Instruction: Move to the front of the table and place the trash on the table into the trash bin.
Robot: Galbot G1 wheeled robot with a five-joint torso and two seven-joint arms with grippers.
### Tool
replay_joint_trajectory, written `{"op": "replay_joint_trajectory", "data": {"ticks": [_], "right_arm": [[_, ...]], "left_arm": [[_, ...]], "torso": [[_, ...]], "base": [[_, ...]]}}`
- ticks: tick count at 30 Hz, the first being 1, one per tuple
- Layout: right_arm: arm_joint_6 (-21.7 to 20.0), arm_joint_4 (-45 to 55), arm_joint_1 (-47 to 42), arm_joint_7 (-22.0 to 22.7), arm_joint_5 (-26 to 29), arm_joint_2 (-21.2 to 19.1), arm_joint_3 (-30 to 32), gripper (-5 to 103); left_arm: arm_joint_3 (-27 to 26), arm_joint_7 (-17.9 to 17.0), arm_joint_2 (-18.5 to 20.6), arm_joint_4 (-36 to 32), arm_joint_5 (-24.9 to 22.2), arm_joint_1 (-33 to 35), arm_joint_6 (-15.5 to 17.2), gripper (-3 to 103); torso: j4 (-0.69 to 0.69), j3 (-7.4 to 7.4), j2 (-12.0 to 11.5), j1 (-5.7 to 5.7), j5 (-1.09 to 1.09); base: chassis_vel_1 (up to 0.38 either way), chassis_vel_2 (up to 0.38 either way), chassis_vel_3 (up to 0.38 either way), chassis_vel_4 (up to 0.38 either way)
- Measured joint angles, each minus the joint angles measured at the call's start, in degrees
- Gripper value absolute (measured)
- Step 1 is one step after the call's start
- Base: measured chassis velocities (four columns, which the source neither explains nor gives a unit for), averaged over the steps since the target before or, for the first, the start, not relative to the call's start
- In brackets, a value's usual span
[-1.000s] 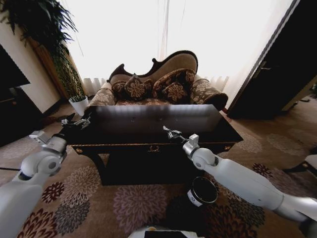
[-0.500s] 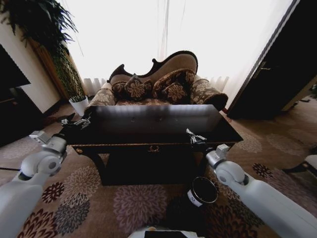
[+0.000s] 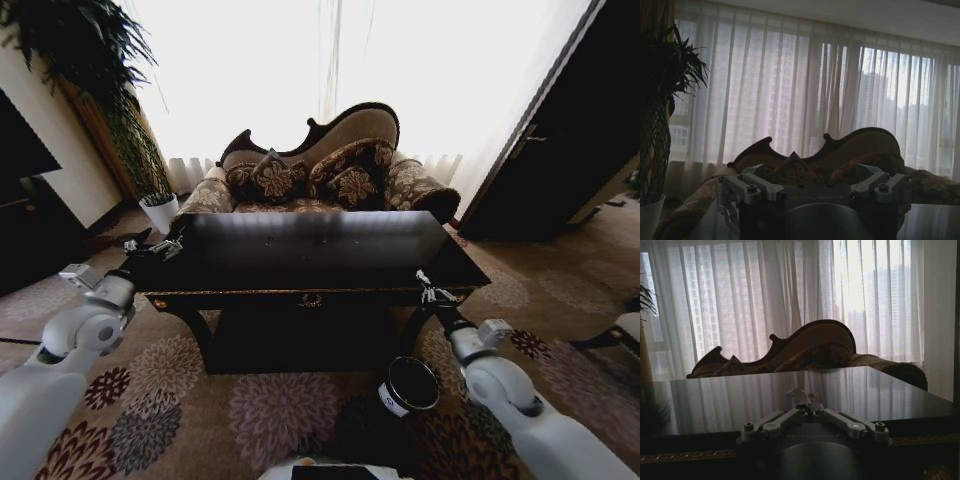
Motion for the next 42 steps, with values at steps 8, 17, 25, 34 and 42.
{"op": "replay_joint_trajectory", "data": {"ticks": [8, 17, 25, 34, 42], "right_arm": [[3.84, -3.36, -6.19, -3.09, -5.55, 7.08, 2.51, 0], [7.81, -14.92, -6.14, -4.99, -10.07, 15.91, 0.45, 0], [10.18, -29.86, 0.75, -6.83, -13.03, 21.62, -4.96, 0], [10.49, -40.45, 7.92, -6.94, -12.71, 22.3, -8.18, 0], [12.48, -57.24, 17.13, -7.58, -12.57, 21.47, -10.77, 0]], "left_arm": [[0.0, 0.0, 0.0, 0.0, 0.0, 0.0, 0.0, 100], [0.0, 0.0, 0.0, 0.0, 0.0, 0.0, 0.0, 100], [0.0, 0.0, 0.0, 0.0, 0.0, 0.0, 0.0, 100], [0.0, 0.0, 0.0, 0.0, 0.0, 0.0, 0.0, 100], [0.0, 0.0, 0.0, 0.0, 0.0, 0.0, 0.0, 100]], "torso": [[0.0, 0.0, 0.0, 0.0, 0.01], [0.0, 0.01, 0.0, 0.0, 0.0], [0.01, 0.01, -0.01, 0.01, 0.01], [0.01, 0.01, -0.01, 0.01, 0.0], [-0.01, 0.01, -0.01, 0.01, 0.01]], "base": [[0.0, 0.0, 0.0, 0.0], [0.0, 0.0, 0.0, 0.0], [0.0, 0.0, 0.0, 0.0], [0.0, 0.0, 0.0, 0.0], [0.0, 0.0, 0.0, 0.0]]}}
